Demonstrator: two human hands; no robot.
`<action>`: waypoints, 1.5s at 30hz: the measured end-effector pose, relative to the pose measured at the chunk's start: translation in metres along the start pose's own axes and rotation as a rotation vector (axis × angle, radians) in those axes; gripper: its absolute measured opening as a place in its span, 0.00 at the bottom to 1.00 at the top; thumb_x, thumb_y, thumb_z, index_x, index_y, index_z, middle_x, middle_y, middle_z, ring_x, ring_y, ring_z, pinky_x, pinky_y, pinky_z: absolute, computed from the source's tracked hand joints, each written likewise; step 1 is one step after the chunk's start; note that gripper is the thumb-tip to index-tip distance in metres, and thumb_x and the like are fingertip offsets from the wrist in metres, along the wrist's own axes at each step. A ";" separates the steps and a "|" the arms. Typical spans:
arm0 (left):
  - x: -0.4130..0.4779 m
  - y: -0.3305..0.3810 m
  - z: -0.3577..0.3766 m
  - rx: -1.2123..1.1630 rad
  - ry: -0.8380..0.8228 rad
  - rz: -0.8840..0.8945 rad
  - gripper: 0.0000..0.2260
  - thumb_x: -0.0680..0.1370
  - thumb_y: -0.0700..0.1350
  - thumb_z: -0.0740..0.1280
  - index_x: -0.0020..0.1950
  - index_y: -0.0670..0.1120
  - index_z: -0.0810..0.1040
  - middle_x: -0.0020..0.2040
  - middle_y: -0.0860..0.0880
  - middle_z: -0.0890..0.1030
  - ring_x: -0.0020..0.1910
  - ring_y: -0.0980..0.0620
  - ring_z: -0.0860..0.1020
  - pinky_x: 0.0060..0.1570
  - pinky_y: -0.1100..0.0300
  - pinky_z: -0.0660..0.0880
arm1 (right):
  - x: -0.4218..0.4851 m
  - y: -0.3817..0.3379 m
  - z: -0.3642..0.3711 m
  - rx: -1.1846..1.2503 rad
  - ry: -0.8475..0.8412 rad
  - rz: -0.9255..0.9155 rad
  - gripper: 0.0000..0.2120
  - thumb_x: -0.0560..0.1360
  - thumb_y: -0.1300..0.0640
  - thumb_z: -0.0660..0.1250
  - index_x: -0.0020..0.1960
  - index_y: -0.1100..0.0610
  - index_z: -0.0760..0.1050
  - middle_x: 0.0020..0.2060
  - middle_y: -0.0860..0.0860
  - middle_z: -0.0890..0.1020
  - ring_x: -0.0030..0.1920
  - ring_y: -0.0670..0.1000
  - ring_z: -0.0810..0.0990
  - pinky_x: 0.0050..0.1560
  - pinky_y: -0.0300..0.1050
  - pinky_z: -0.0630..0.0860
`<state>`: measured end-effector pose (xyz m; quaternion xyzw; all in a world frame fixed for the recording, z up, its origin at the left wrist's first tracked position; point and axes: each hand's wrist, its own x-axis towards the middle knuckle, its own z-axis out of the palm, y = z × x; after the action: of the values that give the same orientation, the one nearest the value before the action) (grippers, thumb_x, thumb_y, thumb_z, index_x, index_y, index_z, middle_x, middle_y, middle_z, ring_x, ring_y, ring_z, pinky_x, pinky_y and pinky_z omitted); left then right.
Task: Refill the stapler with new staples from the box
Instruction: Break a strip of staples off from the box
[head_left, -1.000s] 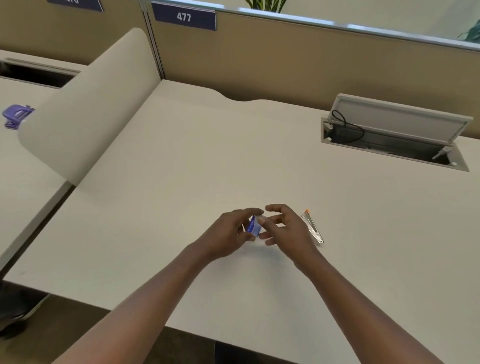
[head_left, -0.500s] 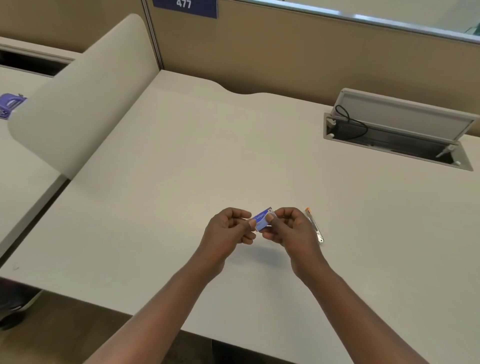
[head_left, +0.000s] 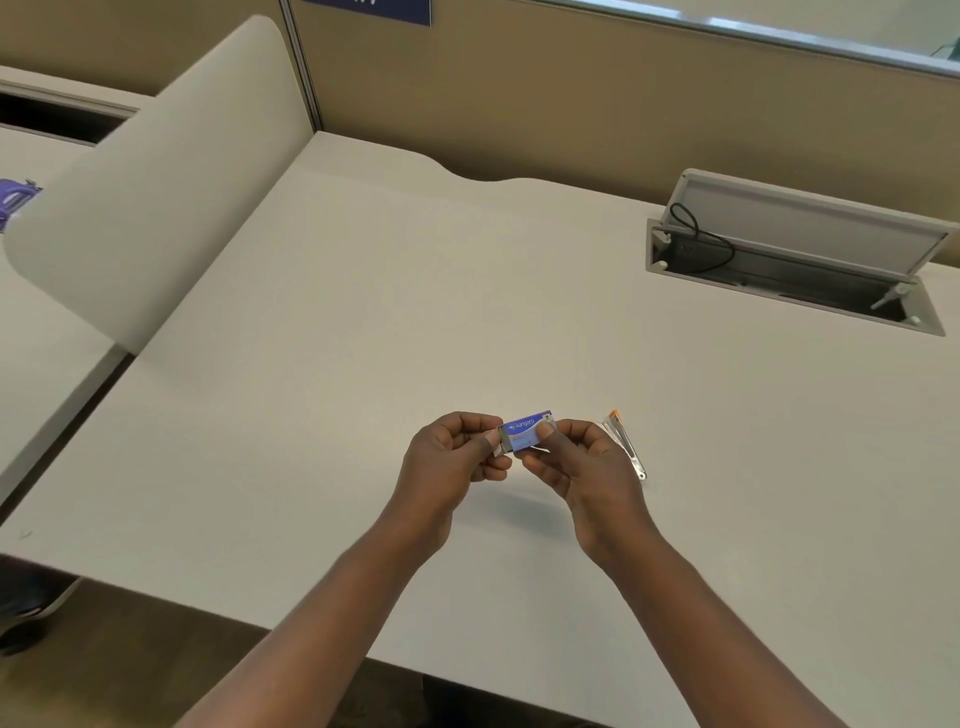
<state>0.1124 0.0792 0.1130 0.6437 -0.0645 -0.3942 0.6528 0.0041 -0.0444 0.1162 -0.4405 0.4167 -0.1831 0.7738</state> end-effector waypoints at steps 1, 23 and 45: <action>0.000 0.000 0.000 0.005 0.007 0.001 0.06 0.81 0.36 0.67 0.56 0.38 0.82 0.48 0.38 0.87 0.40 0.47 0.83 0.49 0.51 0.83 | 0.000 0.000 0.000 0.004 -0.001 0.003 0.04 0.79 0.61 0.71 0.50 0.62 0.78 0.48 0.60 0.87 0.44 0.53 0.88 0.47 0.42 0.83; -0.001 0.004 -0.003 0.152 0.132 0.071 0.10 0.79 0.32 0.61 0.50 0.43 0.80 0.36 0.50 0.85 0.33 0.50 0.83 0.42 0.54 0.81 | -0.010 -0.004 0.003 0.016 -0.067 -0.028 0.12 0.80 0.63 0.68 0.63 0.56 0.78 0.48 0.62 0.88 0.47 0.60 0.88 0.47 0.44 0.84; -0.016 0.013 -0.001 0.411 0.227 0.120 0.08 0.75 0.50 0.75 0.40 0.49 0.82 0.37 0.50 0.85 0.41 0.42 0.84 0.46 0.40 0.82 | -0.012 0.000 0.002 -0.026 -0.075 -0.094 0.09 0.81 0.64 0.68 0.60 0.58 0.79 0.50 0.65 0.86 0.51 0.60 0.88 0.51 0.45 0.84</action>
<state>0.1075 0.0873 0.1309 0.7982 -0.1077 -0.2584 0.5333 -0.0019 -0.0353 0.1224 -0.4763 0.3686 -0.1970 0.7736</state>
